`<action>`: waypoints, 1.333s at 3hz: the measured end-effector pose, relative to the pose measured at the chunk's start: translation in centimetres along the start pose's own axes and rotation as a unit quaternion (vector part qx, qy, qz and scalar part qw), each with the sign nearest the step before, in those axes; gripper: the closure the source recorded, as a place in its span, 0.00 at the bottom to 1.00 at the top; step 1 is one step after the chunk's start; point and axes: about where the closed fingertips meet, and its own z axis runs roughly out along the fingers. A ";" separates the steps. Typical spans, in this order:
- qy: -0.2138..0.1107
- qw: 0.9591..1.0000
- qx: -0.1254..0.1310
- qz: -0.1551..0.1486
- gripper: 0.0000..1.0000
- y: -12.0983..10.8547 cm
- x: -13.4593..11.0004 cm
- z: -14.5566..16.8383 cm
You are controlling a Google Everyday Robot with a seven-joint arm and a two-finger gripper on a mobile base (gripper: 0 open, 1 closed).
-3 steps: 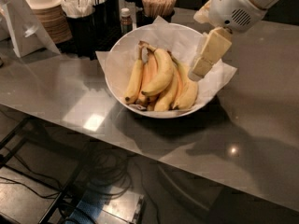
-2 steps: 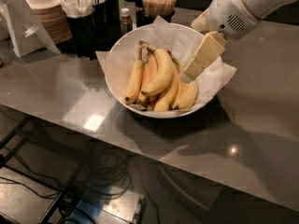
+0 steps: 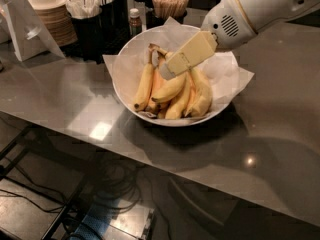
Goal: Pick banana from white bowl
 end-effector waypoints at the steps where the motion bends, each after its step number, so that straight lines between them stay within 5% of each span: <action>1: -0.002 1.000 -0.003 0.014 0.00 0.2 -0.2 0.1; 2: 0.016 0.999 0.034 0.035 0.00 0.2 -0.4 1.0; 3: 0.046 0.992 0.107 0.050 0.00 0.3 -1.7 3.9; 4: 0.061 0.987 0.135 0.063 0.00 -0.5 -1.8 4.7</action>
Offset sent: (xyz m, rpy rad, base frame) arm 0.0066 0.0221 -0.0164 -0.1855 0.0314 -0.2560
